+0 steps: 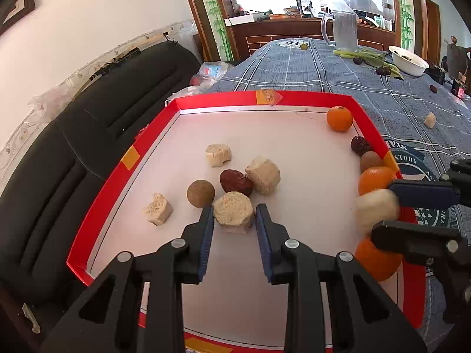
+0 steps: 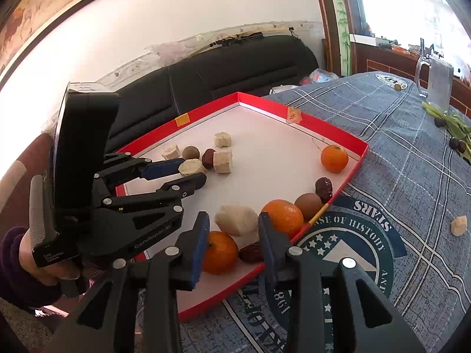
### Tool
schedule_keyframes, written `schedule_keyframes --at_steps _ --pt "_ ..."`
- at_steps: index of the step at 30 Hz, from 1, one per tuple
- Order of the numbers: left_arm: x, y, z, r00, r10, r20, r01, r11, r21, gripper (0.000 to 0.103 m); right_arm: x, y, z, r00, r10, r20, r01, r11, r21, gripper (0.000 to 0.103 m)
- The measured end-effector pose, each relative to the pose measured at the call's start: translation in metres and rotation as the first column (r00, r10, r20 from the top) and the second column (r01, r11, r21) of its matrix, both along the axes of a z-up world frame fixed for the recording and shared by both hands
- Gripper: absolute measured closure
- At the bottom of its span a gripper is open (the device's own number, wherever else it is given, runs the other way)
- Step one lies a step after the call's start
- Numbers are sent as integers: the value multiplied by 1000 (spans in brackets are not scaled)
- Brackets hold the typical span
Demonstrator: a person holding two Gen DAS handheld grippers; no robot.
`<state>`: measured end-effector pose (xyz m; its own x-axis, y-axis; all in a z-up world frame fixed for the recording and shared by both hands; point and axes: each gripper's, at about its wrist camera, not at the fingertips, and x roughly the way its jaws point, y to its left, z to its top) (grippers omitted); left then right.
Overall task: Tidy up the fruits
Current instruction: 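Open both tools to drop the pastry pieces into the tray, then move both open tools from the tray to the last tan pastry piece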
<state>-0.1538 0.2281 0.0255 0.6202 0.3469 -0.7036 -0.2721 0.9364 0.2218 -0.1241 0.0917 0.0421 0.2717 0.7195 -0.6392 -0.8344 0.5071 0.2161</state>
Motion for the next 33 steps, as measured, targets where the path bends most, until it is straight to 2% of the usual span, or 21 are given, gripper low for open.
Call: schedule_keyframes --at_steps 8,19,20,21,23,29,32,33 --pt "-2 3 1 1000 25 -1 -25 1000 9 62 0 -4 3 1000 -14 16 14 1000 5 65" --pt "1 2 2 999 34 -16 -34 999 9 61 10 -16 11 998 -61 15 61 998 33 64" --pt "2 1 2 999 35 -18 -35 999 11 56 12 -19 12 997 -71 9 70 997 40 63" --pt "1 1 2 999 36 -18 -35 999 14 44 15 -21 13 997 -81 5 81 996 47 62" --pt "1 -1 5 999 38 -6 -38 999 24 34 21 -27 16 994 -109 -1 108 992 58 62" --pt "1 -4 14 999 39 10 -39 998 41 32 42 -51 26 977 -212 -14 213 971 105 57" --pt "0 -5 17 999 41 18 -42 998 46 22 54 -65 30 963 -269 -27 270 954 126 53" --pt "0 -6 18 999 40 21 -41 998 48 22 60 -72 31 956 -292 -40 295 946 137 53"
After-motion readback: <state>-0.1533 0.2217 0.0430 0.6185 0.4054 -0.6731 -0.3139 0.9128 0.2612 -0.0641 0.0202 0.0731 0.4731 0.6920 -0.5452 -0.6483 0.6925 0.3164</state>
